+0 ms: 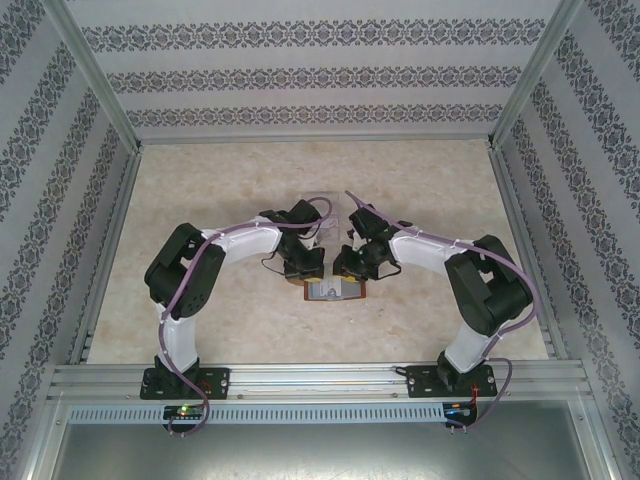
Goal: Take the credit cards out of the card holder
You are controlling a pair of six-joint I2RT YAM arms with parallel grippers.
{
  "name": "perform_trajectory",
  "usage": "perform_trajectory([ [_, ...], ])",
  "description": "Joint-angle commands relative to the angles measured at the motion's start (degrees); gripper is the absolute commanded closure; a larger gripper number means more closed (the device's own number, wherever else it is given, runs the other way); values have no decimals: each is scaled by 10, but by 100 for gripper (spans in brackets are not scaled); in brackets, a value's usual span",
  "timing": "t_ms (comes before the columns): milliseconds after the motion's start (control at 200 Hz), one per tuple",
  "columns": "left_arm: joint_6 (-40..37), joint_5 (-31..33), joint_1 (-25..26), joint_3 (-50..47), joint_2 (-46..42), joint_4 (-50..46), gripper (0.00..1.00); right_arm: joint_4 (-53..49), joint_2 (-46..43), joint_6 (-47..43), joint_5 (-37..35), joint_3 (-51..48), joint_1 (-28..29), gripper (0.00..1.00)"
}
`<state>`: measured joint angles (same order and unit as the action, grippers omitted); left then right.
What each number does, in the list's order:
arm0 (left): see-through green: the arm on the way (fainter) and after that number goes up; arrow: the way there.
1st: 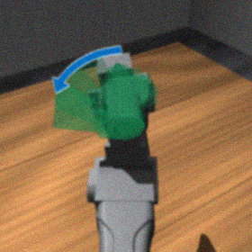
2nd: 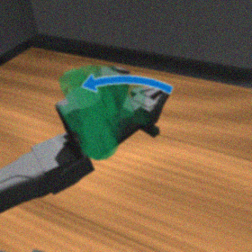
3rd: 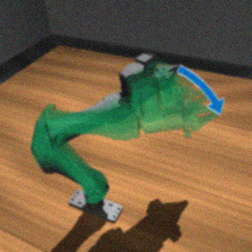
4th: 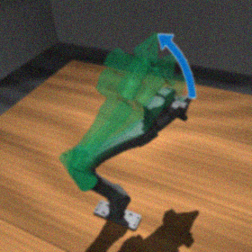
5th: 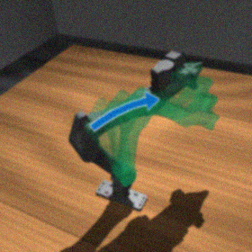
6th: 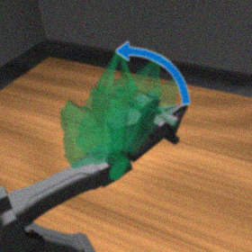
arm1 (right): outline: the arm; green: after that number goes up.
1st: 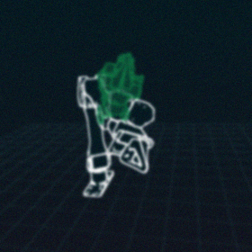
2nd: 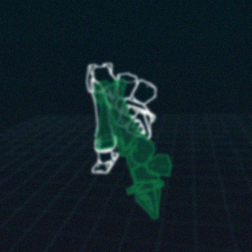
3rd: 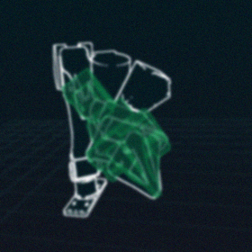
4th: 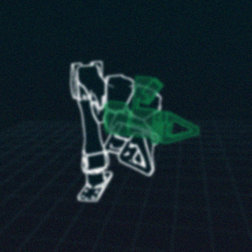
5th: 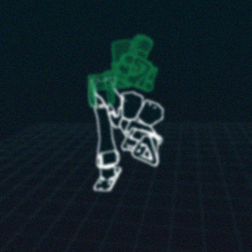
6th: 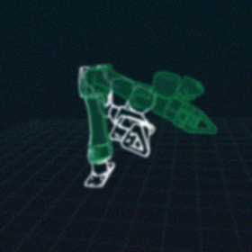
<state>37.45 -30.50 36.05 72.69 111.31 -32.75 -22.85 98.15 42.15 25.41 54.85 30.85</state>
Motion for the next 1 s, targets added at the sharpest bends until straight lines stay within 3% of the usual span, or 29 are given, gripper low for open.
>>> perform_trajectory([
  [0, -20, -5, 9, 10, 6, -23, 96, 3, 10, -2, 11, -1, -8, 71],
  [999, -32, 25, 10, 6, 29, -57, 96, 96, 30, 18, 86, -41, -18, 71],
])
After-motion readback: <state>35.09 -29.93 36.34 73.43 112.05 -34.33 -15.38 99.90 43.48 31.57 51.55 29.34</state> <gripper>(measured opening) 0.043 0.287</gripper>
